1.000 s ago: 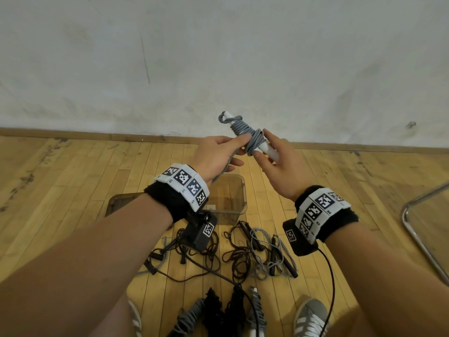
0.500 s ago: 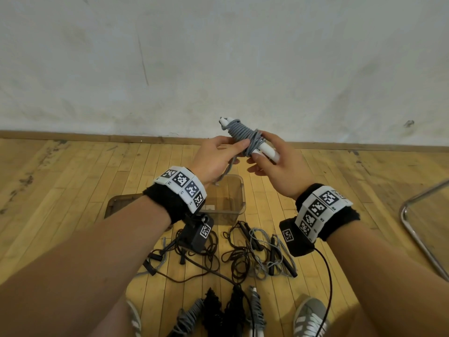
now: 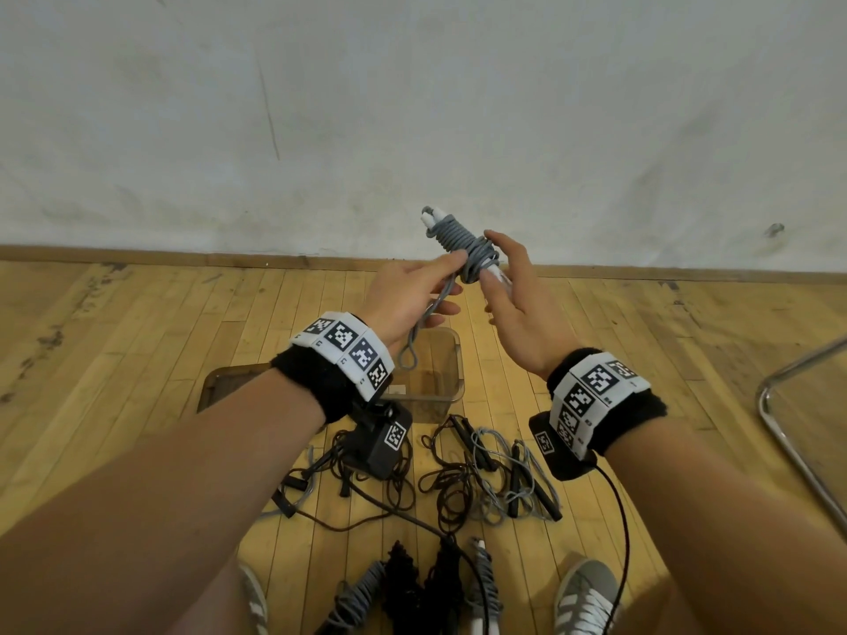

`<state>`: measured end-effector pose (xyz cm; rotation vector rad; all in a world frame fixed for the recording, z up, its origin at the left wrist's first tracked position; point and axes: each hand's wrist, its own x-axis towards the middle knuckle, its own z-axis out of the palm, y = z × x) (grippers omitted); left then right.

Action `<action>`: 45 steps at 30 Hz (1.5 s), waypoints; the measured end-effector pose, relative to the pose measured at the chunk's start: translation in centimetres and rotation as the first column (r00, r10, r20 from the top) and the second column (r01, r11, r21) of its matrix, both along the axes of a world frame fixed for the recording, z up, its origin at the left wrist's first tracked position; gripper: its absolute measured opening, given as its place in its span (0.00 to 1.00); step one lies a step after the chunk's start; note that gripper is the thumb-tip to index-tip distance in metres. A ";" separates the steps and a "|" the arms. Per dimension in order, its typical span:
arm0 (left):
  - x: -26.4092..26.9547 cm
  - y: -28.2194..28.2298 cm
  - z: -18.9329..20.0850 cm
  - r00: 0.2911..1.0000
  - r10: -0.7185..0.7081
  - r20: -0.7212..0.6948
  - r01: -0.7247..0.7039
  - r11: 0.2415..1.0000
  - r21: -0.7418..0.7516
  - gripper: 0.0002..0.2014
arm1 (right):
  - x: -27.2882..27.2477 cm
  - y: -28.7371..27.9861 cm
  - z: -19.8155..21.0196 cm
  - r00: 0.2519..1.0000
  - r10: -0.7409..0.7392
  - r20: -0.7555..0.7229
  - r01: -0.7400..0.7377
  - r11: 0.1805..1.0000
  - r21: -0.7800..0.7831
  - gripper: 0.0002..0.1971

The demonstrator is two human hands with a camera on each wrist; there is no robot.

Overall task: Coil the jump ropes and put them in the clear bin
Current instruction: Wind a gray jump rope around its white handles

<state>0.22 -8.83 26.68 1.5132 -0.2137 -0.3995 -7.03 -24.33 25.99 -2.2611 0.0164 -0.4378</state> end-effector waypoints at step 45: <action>0.5 0.7 0.3 0.999 0.043 0.004 -0.042 0.995 -0.085 0.17 | -0.2 1.4 0.4 0.998 -0.007 0.058 -0.007 0.972 0.237 0.25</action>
